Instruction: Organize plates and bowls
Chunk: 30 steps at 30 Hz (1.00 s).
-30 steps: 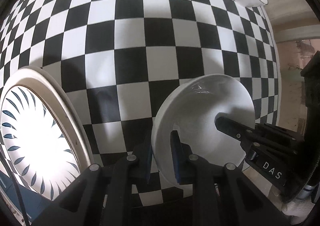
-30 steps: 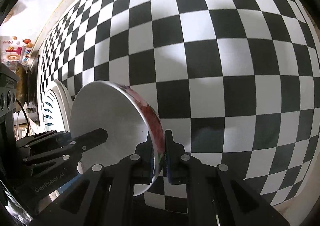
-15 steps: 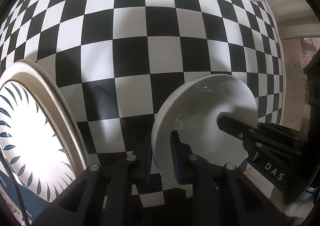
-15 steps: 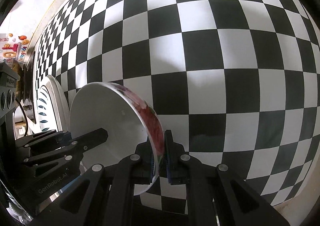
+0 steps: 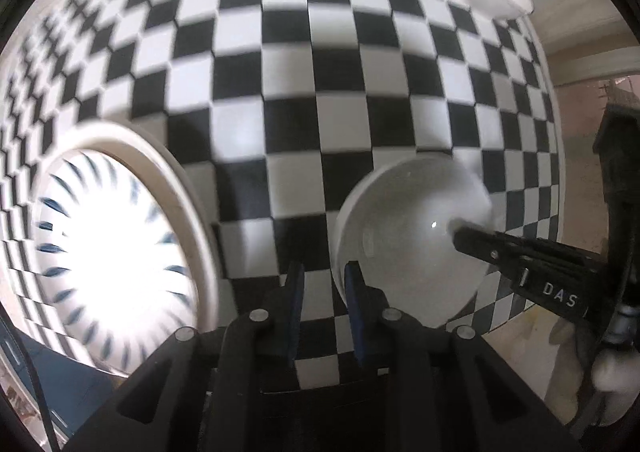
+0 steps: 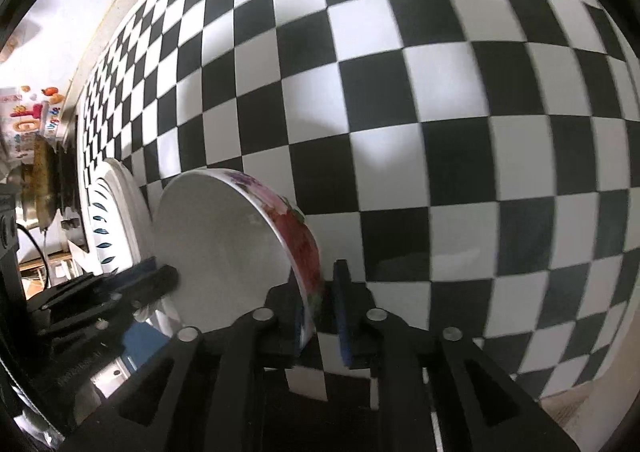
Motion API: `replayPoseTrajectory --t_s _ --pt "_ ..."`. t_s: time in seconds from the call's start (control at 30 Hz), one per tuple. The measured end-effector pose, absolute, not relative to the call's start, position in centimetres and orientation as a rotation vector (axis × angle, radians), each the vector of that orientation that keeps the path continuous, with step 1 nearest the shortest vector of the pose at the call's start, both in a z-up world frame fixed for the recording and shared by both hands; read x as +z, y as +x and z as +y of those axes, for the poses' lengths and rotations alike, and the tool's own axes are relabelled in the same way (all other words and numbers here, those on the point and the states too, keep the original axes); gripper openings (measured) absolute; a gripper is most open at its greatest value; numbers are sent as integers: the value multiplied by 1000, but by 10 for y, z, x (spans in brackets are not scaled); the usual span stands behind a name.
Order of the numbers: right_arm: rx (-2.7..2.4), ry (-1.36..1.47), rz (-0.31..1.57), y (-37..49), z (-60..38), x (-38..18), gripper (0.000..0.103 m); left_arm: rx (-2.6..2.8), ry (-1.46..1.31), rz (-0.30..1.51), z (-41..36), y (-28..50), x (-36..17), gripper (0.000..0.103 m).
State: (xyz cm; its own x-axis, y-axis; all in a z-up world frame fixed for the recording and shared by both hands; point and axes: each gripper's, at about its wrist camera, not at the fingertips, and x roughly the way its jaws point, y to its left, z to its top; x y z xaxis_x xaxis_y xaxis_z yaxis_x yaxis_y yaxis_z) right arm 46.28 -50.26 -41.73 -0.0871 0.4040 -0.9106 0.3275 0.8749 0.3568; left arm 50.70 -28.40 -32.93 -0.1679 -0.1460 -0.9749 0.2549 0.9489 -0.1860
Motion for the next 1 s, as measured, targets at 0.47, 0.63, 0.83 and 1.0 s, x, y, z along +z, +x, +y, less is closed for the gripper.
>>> replayPoseTrajectory --t_s 0.47,0.63,0.83,1.0 --pt "-115 598 1451 522 -618 -340 40 -398 180 1432 -400 635 -279 34" --pt "-209 618 1373 570 -675 -339 40 -397 209 1440 -443 682 -297 34" --pt "-247 649 1361 610 -711 -356 40 -417 276 1472 -491 720 -322 34" --pt "-240 720 1368 624 -720 -379 43 -431 339 1489 -511 733 -342 35"
